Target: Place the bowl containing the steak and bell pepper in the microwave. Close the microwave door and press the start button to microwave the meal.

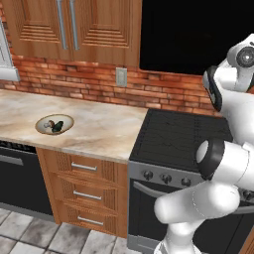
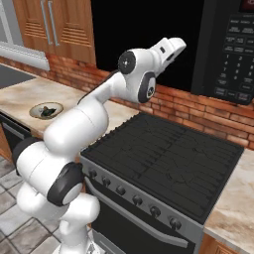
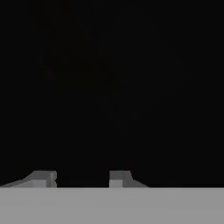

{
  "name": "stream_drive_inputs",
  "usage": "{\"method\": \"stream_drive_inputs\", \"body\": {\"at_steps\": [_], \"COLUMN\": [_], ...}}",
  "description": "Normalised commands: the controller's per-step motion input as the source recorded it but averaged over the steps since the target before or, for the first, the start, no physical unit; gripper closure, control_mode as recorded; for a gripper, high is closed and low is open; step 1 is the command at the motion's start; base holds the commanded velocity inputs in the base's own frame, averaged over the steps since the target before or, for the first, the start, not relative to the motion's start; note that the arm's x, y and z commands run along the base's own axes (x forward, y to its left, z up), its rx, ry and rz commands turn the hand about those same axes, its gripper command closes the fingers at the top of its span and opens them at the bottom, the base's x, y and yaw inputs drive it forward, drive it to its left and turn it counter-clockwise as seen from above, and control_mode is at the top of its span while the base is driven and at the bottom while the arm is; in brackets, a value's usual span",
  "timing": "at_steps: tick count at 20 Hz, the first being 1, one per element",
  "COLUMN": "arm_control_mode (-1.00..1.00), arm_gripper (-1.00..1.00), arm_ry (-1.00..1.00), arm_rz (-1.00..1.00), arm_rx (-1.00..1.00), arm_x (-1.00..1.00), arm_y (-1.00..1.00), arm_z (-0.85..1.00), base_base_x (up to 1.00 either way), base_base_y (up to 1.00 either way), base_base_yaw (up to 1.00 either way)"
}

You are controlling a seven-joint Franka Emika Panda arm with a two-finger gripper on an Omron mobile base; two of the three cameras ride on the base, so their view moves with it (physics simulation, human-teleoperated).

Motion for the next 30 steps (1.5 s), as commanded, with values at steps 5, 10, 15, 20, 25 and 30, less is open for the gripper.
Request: {"method": "stream_drive_inputs", "body": {"at_steps": [5,10,15,20,25,30], "arm_control_mode": [-1.00,-1.00,-1.00,-1.00,-1.00,-1.00], "arm_gripper": [-1.00,-1.00,-1.00,-1.00,-1.00,1.00], "arm_ry": [0.00,0.01,0.00,0.00,0.03,0.01], "arm_rz": [0.04,0.11,0.11,0.07,0.00,0.00], "arm_rx": [-0.02,0.00,0.00,0.00,0.00,0.00], "arm_x": [-0.67,-1.00,-1.00,-1.00,-0.58,-0.30], "arm_y": [-0.07,-0.02,-0.12,-0.17,-0.46,-0.45], "arm_z": [0.00,0.00,0.00,0.07,0.04,0.00], "base_base_x": [0.00,0.00,0.00,0.00,0.00,0.00], "base_base_y": [0.00,0.00,0.00,0.00,0.00,0.00], "base_base_yaw": [0.00,0.00,0.00,0.00,0.00,0.00]}}
